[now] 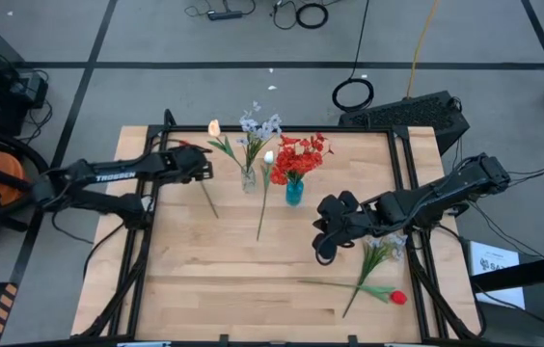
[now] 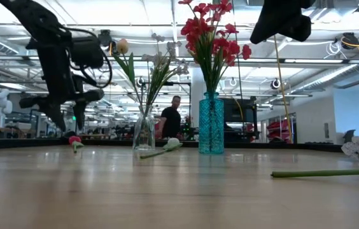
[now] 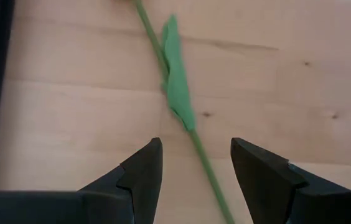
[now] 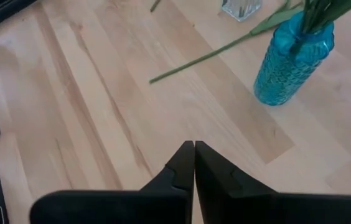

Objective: Sort flowers into vase by color
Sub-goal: Put the top left red tulip into the blue vase

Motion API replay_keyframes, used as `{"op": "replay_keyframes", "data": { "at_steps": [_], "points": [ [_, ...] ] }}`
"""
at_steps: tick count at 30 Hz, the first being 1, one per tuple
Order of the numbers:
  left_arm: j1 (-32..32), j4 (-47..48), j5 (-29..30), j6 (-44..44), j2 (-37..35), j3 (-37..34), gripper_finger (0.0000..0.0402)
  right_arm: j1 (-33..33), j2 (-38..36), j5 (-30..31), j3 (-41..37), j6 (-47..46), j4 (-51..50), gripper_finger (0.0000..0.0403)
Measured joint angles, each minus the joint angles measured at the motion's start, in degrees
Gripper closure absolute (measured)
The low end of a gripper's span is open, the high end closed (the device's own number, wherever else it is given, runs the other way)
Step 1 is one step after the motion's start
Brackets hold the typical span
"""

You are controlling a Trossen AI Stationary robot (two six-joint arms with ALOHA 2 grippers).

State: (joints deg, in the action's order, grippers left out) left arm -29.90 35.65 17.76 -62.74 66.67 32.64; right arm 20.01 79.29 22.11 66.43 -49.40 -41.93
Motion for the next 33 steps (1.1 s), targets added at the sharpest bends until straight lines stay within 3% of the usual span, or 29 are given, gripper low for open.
{"op": "replay_keyframes", "data": {
  "at_steps": [15,23,27,33],
  "points": [
    [-1.37,-5.26,-4.03,-4.43,13.13,0.11,0.0206,0.0,0.0,0.02,0.0,4.6,-4.13,0.0399],
    [-0.47,-5.06,-4.27,-4.48,15.35,0.27,0.0209,0.0,0.0,0.02,0.0,7.25,-4.24,0.0399],
    [0.08,-4.35,-4.95,-5.94,15.37,0.23,0.024,0.0,0.0,0.02,0.0,7.18,-4.09,0.0399],
    [1.36,-2.87,-6.53,-5.99,15.39,0.2,0.0322,0.0,0.0,0.0,0.0,6.97,-2.86,0.0399]
  ]
}}
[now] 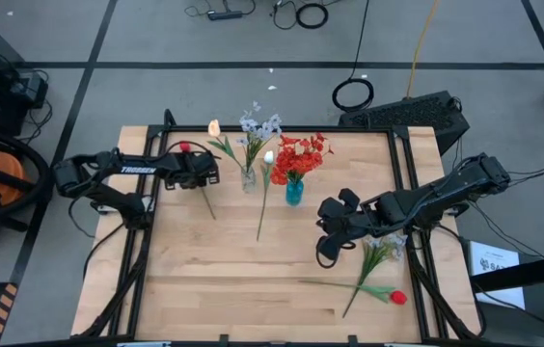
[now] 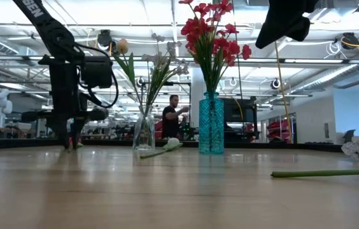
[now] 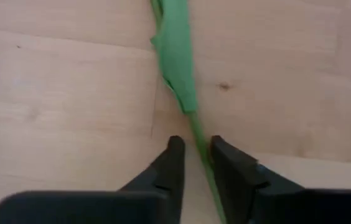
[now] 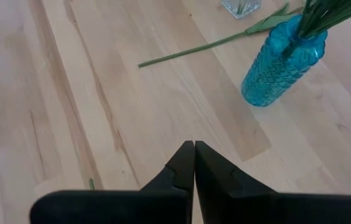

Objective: Sort flowers into vase by color
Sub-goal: Put the top left red tulip into the blue vase

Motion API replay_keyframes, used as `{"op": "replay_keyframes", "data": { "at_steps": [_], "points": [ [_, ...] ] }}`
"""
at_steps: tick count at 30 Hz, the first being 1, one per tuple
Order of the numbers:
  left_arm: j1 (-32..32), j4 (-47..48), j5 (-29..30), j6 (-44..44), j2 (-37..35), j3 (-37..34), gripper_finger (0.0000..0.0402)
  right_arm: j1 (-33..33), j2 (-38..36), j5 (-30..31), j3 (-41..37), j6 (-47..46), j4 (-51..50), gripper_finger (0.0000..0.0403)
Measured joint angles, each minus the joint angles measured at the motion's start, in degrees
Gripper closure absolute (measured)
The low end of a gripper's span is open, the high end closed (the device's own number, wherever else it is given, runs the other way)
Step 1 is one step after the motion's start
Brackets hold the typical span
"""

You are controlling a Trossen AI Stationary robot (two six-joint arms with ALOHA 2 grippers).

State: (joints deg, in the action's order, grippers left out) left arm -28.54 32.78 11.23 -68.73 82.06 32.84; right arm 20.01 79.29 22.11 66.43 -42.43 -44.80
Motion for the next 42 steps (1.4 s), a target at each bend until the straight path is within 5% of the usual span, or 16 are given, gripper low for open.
{"op": "replay_keyframes", "data": {
  "at_steps": [5,14,30,42],
  "points": [
    [1.69,2.12,-0.75,2.69,-0.55,0.02,0.0388,0.0,0.0,0.01,0.0,-0.36,0.46,0.0399],
    [3.49,16.19,-14.44,13.97,-8.11,1.2,0.0396,0.0,0.0,0.0,0.0,-4.67,0.09,0.0399],
    [19.16,22.19,-12.67,9.04,-42.71,1.66,0.0401,-0.02,0.0,0.02,-0.02,-16.94,1.31,0.0399],
    [21.49,14.95,-3.76,9.35,-63.95,1.71,0.0401,-1.72,0.02,0.55,-0.02,-16.62,7.47,0.0399]
  ]
}}
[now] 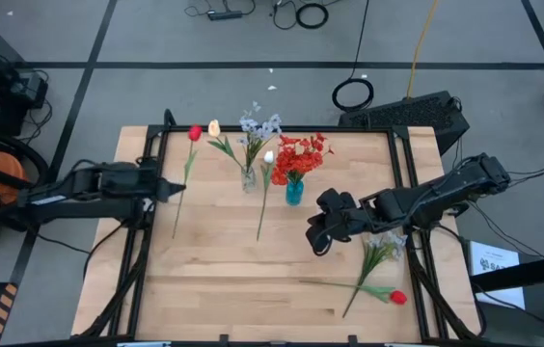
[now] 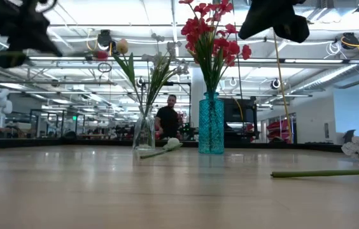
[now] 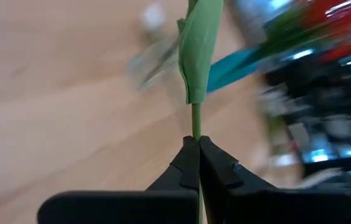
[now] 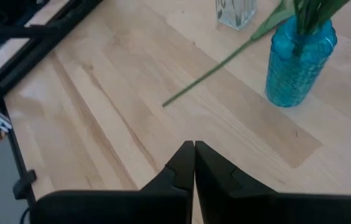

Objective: Sort flowers into vase by color
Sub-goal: Put the top left red tulip into the blue vase

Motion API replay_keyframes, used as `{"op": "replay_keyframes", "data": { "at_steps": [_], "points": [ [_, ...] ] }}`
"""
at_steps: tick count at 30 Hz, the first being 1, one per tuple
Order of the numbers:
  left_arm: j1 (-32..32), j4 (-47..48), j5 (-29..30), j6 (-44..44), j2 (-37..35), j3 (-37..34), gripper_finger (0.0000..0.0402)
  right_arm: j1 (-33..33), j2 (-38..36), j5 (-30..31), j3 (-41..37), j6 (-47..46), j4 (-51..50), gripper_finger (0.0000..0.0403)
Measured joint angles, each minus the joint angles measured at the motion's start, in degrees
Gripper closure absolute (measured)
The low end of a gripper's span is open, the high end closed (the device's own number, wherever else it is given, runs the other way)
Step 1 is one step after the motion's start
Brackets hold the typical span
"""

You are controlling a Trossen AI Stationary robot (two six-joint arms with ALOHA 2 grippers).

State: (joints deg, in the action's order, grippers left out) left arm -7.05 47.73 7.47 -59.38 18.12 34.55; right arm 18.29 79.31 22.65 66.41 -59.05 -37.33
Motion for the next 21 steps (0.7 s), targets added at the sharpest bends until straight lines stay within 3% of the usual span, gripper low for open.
{"op": "replay_keyframes", "data": {
  "at_steps": [4,8,13,16,21],
  "points": [
    [0.0,-13.53,0.26,8.36,-3.9,0.05,0.0401,-1.22,0.0,0.12,0.0,0.09,1.47,0.0399],
    [0.0,-28.83,-2.98,22.74,-4.01,0.13,0.0401,-2.39,0.0,0.89,0.0,1.46,8.15,0.0399],
    [0.0,-41.71,-8.99,41.93,0.09,0.15,0.0402,-2.59,0.0,8.21,0.0,10.49,21.38,0.0399],
    [-0.02,-45.58,-11.27,44.82,4.28,0.15,0.0402,-3.03,0.0,13.54,0.0,16.21,30.44,0.0399],
    [-0.03,-51.56,-16.54,45.29,13.52,0.15,0.0402,-4.74,0.0,13.43,0.0,31.39,46.43,0.0399]
  ]
}}
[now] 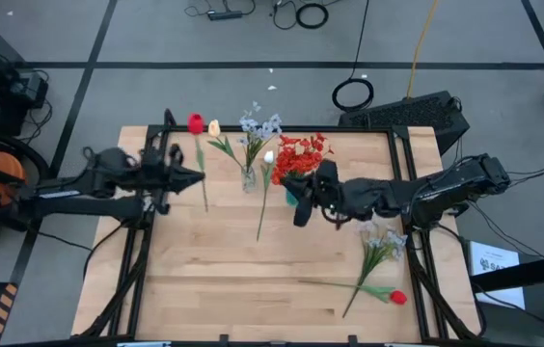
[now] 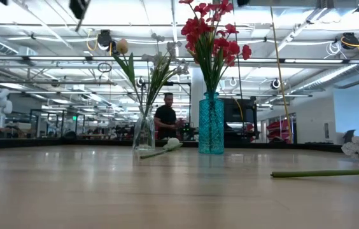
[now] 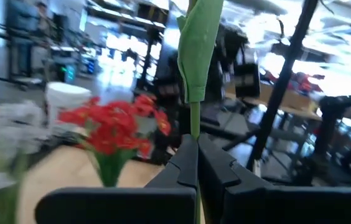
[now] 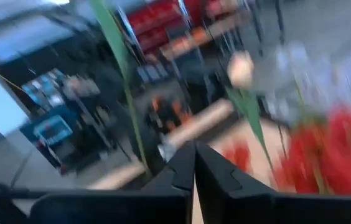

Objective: Sort flowers into vase by color
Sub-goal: Put the top left red tulip into the blue vase

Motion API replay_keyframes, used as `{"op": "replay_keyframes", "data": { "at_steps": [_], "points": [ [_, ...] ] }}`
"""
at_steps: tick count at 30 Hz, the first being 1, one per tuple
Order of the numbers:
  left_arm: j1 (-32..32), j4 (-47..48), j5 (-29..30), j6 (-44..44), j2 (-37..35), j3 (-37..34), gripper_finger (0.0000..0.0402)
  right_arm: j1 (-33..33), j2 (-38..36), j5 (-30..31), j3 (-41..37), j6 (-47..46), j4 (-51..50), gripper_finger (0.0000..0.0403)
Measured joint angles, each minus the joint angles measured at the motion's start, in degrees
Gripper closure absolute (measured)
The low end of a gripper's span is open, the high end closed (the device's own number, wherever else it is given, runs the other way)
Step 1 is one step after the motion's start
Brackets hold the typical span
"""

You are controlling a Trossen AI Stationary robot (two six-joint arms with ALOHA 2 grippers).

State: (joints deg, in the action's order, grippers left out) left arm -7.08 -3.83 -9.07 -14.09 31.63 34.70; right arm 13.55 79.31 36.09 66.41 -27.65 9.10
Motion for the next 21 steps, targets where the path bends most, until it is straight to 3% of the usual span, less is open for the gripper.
{"op": "replay_keyframes", "data": {
  "at_steps": [7,15,21],
  "points": [
    [-0.01,-15.34,-4.45,1.35,10.86,-0.07,0.0402,-1.15,0.02,-2.03,0.41,12.45,13.27,0.0394],
    [-0.01,-21.73,-5.62,1.31,17.01,0.01,0.0402,-2.05,7.24,-6.55,7.86,15.42,12.14,0.0327],
    [-0.01,-21.55,-5.71,1.38,18.26,-0.04,0.0402,-3.29,15.19,-6.43,17.81,17.65,3.39,0.0279]
  ]
}}
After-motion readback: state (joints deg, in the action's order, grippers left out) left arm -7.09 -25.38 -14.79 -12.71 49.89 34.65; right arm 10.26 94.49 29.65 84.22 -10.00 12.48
